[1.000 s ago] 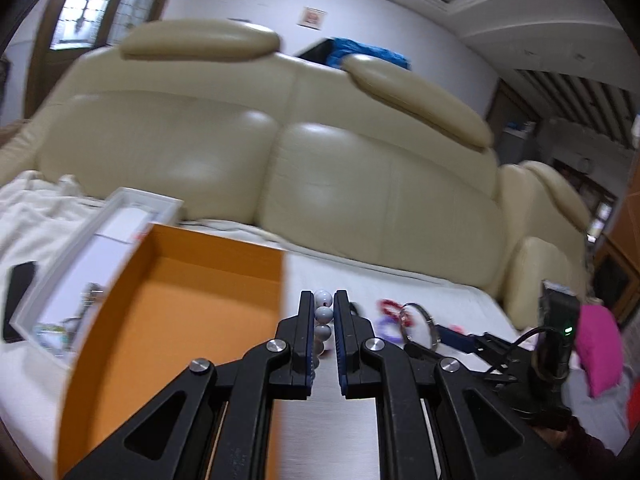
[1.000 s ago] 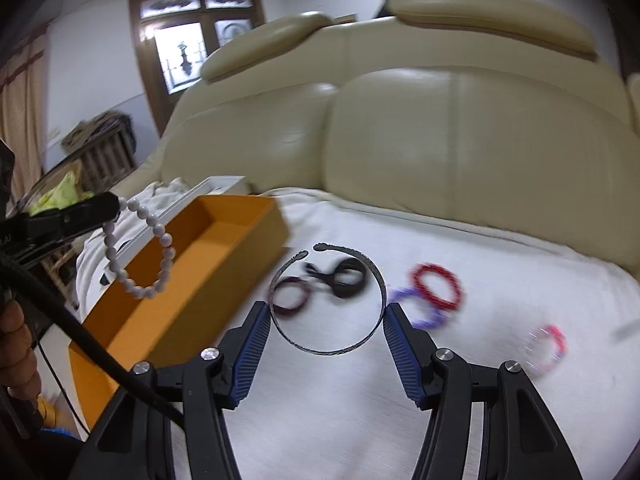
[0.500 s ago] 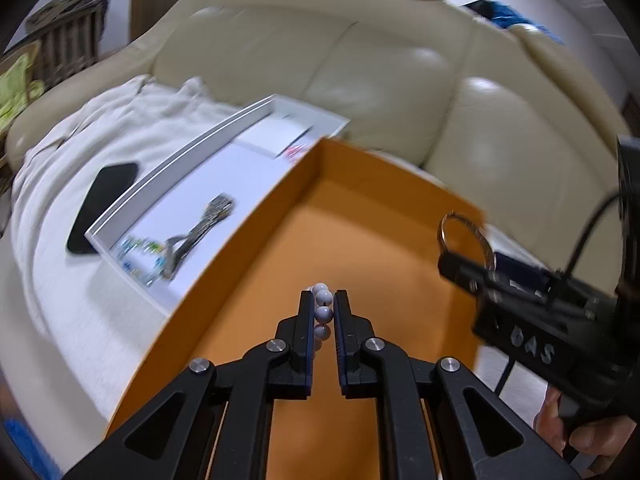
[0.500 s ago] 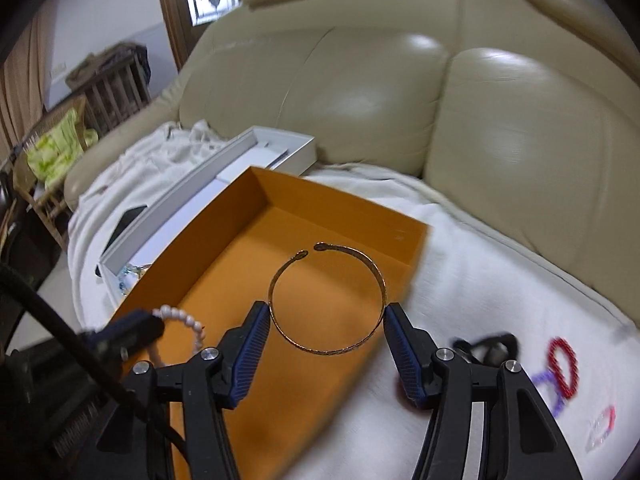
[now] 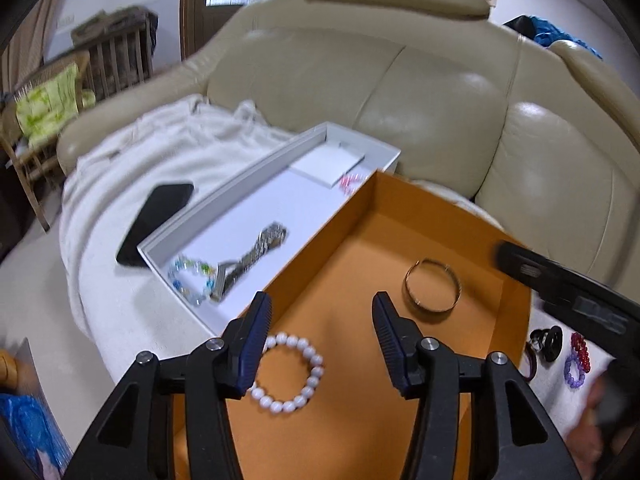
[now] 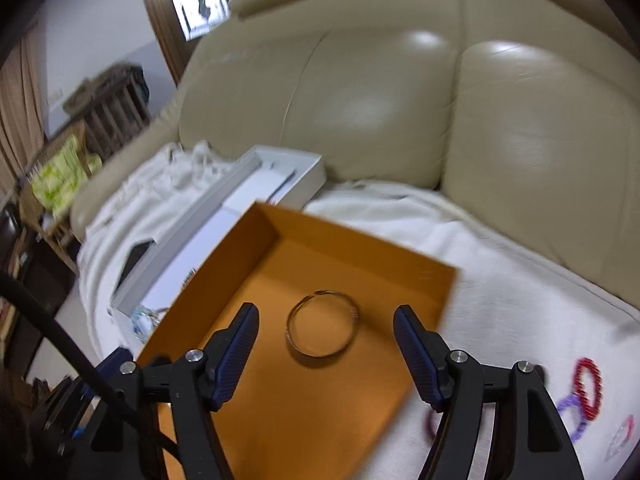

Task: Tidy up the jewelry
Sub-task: 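Grasp the black hair tie with the left gripper while the right gripper grasps the pink-clear bead bracelet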

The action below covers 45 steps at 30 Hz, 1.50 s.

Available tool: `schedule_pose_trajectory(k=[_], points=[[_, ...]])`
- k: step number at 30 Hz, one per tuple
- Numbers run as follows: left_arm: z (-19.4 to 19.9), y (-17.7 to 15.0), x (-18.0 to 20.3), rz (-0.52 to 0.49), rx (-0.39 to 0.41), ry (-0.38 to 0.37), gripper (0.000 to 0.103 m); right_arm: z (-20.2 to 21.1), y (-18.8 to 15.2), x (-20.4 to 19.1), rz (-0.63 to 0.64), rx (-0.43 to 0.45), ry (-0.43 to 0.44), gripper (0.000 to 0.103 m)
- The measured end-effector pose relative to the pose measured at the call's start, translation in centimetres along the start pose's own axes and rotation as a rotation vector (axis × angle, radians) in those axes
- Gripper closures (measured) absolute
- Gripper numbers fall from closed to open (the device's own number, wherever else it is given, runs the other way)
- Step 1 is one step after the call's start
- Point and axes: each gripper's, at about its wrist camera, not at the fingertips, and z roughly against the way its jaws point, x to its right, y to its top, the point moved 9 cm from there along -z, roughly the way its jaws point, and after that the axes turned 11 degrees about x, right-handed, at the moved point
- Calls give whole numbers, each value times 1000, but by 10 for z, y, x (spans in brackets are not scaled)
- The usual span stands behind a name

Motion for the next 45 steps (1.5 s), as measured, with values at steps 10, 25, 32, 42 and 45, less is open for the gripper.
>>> schedule_pose_trajectory(k=[10, 25, 32, 42, 45], points=[[34, 8, 66, -124, 130, -116, 48, 133, -35, 158, -198, 119, -184, 30], [70, -29, 216, -442, 233, -371, 45, 219, -145, 317, -568, 174, -319, 30], [46, -53, 258, -480, 147, -385, 45, 216, -148, 331, -614, 175, -308, 30], [21, -81, 291, -516, 22, -453, 44, 207, -155, 353, -660, 145, -317, 30], [13, -79, 290, -493, -11, -498, 44, 205, -157, 356, -664, 134, -319, 30]])
